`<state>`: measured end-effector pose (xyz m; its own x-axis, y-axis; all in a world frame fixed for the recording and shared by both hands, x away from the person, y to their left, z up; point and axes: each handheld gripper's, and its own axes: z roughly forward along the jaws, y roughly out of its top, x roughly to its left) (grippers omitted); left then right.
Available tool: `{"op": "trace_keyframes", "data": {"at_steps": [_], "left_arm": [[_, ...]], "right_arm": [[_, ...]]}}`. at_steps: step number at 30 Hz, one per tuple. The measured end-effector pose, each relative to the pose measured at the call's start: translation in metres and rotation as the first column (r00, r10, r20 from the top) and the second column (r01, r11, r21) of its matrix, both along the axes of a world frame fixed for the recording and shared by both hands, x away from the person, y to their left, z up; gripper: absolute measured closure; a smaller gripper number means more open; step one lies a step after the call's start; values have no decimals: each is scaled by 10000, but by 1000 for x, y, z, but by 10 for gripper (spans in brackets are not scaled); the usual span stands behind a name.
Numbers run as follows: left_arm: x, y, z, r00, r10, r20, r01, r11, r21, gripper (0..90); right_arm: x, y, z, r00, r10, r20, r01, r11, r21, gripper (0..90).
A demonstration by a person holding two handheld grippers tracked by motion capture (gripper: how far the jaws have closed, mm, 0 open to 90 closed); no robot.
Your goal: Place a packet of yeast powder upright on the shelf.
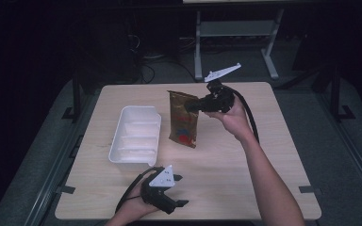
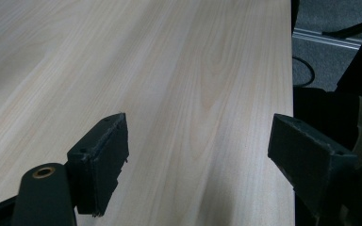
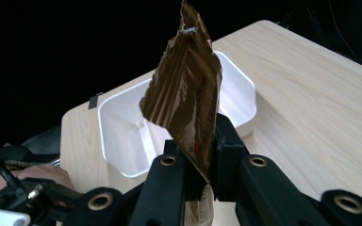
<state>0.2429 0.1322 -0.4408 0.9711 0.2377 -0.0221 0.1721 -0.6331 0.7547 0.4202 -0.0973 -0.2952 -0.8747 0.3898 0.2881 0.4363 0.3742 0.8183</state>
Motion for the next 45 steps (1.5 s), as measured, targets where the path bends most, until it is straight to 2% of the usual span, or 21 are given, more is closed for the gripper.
{"op": "trace_keyframes", "data": {"at_steps": [5,17,20,31,45], "left_arm": [[-1,-1,0,10000,-76,33,76,10000,63,203],[-1,1,1,9999,-66,79,67,9999,-124,207],[-1,1,1,9999,-76,94,77,9999,-97,209],[-1,3,2,9999,-60,105,61,9999,-109,209],[-1,5,2,9999,-38,116,39,9999,-110,209]], "right_arm": [[1,8,3,9999,146,78,-146,9999,59,838],[6,30,13,9988,439,203,-443,9988,199,839],[8,41,17,9977,620,289,-623,9980,115,839],[11,65,22,9948,954,343,-956,9954,43,839],[15,89,27,9910,1244,483,-1248,9922,34,839]]}}
